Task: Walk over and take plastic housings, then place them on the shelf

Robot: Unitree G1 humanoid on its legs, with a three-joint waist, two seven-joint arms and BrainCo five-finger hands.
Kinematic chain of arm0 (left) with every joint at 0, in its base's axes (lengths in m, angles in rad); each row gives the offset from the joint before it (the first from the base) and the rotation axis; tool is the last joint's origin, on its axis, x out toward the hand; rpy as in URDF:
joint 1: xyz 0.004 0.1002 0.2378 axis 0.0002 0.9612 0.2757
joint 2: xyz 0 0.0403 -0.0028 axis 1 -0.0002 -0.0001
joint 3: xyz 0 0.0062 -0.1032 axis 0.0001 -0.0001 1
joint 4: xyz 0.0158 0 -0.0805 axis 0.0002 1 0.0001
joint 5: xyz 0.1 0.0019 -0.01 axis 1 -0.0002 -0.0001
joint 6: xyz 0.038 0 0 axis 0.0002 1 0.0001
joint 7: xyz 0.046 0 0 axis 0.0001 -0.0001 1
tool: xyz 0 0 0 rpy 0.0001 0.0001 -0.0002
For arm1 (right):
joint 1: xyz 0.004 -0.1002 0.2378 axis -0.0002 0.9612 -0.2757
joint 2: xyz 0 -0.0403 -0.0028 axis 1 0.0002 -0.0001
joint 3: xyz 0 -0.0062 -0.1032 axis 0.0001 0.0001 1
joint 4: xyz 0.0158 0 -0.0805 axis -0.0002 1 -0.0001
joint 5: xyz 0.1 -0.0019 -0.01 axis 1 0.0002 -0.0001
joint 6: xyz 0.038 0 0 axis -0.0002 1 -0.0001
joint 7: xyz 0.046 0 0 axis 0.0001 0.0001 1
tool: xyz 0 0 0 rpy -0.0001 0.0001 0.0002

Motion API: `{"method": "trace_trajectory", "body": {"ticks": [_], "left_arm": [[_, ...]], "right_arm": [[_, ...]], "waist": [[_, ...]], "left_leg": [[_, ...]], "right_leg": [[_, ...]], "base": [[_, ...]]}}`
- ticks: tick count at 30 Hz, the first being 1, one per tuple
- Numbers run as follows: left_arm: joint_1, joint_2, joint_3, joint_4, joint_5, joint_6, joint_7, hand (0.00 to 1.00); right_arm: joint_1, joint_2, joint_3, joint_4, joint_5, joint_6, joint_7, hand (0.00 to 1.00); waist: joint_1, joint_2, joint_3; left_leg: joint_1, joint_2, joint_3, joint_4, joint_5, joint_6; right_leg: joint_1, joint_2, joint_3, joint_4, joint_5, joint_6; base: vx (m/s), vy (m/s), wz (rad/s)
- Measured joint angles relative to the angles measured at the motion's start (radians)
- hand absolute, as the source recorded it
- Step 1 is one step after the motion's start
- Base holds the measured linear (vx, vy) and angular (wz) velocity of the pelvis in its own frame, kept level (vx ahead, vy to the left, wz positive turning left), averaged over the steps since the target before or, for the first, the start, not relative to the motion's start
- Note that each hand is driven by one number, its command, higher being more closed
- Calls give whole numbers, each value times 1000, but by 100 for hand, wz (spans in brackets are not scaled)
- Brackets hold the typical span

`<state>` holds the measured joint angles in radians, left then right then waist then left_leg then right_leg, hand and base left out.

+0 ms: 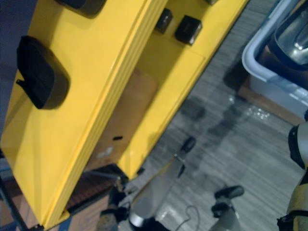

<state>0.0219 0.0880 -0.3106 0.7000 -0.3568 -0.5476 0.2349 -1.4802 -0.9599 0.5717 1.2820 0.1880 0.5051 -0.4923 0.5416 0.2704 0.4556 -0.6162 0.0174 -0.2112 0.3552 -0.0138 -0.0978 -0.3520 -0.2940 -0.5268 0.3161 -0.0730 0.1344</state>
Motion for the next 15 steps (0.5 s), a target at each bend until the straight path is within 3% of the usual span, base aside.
{"method": "trace_trajectory", "body": {"ticks": [5,11,15], "left_arm": [[-16,43,52,-242,-20,28,-23,0],[-11,112,63,-469,16,82,-84,0],[-32,152,72,-582,22,131,-96,0]], "right_arm": [[36,20,-45,0,-110,-93,11,100],[62,44,-147,-39,-172,-197,-4,100],[90,67,-160,-60,-193,-225,-13,100]], "waist": [[-66,-20,14],[-146,-87,61],[-176,-102,70]], "left_leg": [[57,5,7,-10,0,0],[146,33,32,-48,6,-10],[195,49,45,-88,24,-18]], "right_leg": [[46,0,5,3,0,0],[108,16,13,-6,-3,-4],[134,28,15,-14,1,-11]], "base": [[-17,-8,-4],[-17,-34,-12],[-13,-46,-10]]}}
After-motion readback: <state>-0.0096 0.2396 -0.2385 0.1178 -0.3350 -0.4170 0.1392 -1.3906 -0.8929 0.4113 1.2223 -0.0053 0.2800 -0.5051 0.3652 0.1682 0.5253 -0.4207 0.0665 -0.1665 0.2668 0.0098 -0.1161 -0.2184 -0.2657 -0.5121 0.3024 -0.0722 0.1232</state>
